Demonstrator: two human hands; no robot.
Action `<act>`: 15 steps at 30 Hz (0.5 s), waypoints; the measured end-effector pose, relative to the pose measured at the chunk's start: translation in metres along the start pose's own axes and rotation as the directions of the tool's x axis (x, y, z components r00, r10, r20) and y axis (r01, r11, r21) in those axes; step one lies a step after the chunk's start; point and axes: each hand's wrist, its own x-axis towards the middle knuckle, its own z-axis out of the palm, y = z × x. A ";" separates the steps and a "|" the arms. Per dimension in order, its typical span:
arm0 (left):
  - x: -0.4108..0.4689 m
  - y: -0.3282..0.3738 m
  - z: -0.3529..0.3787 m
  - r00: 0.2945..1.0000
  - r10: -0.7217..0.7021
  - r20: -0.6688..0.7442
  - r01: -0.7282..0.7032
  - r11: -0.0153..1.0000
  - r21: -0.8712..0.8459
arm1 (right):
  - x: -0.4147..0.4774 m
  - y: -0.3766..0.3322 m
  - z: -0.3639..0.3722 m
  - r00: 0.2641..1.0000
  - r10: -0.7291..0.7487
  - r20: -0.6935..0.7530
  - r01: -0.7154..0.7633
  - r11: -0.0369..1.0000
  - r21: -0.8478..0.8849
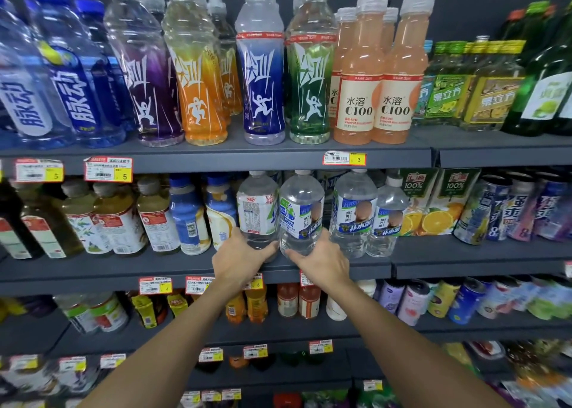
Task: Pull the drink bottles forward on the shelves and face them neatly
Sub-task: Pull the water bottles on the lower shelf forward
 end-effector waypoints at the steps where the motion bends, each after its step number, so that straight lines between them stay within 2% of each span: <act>1: -0.001 -0.002 -0.001 1.000 0.003 0.001 -0.003 1.000 -0.006 | 0.000 0.000 0.001 1.000 0.007 -0.011 -0.007 1.000 0.003; 6: -0.003 -0.011 -0.007 0.996 0.044 0.075 -0.042 0.999 -0.025 | -0.007 -0.004 0.013 0.981 0.083 -0.178 -0.084 0.997 0.002; 8: -0.005 -0.010 -0.009 0.996 0.045 0.078 -0.046 0.999 0.017 | -0.008 -0.004 0.018 0.975 0.091 -0.205 -0.090 0.996 0.015; 13: -0.025 0.001 0.004 0.996 -0.043 -0.076 0.048 0.997 0.068 | -0.010 0.009 0.019 0.989 0.005 -0.147 -0.020 0.995 -0.099; 15: -0.030 0.003 0.011 0.989 -0.019 -0.144 0.035 0.994 0.108 | -0.010 0.017 0.016 0.997 -0.002 -0.083 -0.012 0.986 -0.169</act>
